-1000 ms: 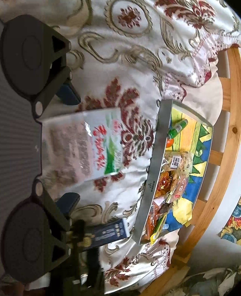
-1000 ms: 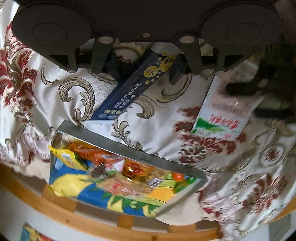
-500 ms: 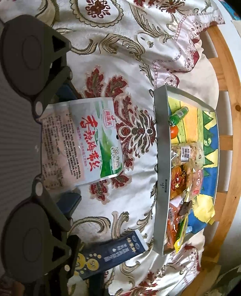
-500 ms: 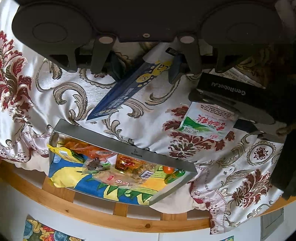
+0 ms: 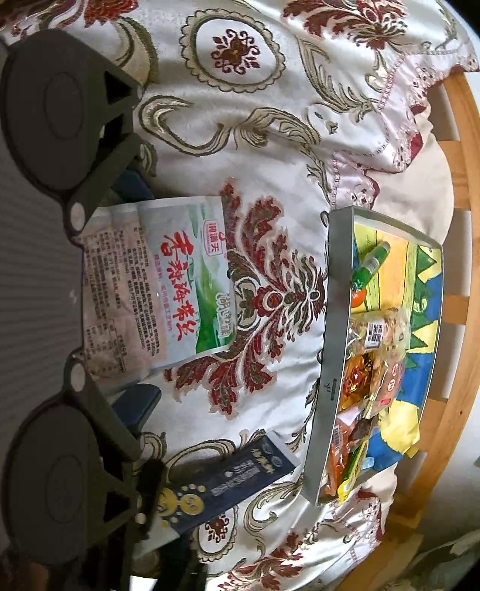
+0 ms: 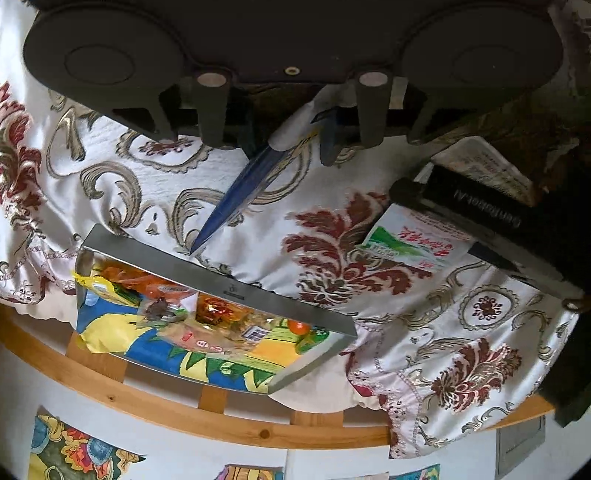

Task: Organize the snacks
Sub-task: 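Lift the blue packet with right gripper while left gripper grasps the printed seaweed pouch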

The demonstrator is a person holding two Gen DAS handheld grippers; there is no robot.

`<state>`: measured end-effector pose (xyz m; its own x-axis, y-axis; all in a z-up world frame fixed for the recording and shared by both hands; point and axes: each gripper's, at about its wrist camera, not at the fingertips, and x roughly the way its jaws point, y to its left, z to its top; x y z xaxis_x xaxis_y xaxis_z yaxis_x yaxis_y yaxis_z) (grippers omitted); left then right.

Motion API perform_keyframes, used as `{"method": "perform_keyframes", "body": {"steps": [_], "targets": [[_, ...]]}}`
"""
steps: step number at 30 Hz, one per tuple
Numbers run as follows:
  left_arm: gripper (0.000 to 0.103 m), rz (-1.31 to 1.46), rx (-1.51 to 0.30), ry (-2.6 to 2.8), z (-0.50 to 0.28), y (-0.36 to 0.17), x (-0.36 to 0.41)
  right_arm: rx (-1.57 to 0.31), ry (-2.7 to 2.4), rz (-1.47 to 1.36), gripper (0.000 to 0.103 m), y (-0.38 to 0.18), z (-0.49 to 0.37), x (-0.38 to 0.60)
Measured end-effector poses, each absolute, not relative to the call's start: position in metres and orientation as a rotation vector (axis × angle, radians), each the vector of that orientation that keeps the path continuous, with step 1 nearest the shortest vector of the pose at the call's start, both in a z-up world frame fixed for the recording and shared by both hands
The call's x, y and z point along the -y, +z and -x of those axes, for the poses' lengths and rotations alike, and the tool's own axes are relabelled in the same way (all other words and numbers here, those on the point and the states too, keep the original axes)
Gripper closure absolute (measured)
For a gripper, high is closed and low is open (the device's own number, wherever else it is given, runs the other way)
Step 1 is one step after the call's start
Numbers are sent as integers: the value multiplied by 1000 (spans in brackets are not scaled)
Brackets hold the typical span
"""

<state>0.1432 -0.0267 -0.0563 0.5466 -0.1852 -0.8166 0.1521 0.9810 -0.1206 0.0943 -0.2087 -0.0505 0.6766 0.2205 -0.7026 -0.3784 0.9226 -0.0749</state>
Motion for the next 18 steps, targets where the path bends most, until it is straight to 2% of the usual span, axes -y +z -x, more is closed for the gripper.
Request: {"method": "perform_keyframes", "body": {"steps": [3, 5, 11, 18], "targets": [[1, 22, -974, -197, -143, -58, 29, -762, 339, 172, 60, -51, -91, 209], [1, 16, -973, -195, -143, -58, 30, -766, 343, 124, 52, -50, -91, 212], [1, 13, -973, -192, -143, -59, 30, -768, 322, 50, 39, -48, -92, 217], [1, 8, -973, -193, -143, -59, 30, -768, 280, 12, 35, -44, -94, 223]]}}
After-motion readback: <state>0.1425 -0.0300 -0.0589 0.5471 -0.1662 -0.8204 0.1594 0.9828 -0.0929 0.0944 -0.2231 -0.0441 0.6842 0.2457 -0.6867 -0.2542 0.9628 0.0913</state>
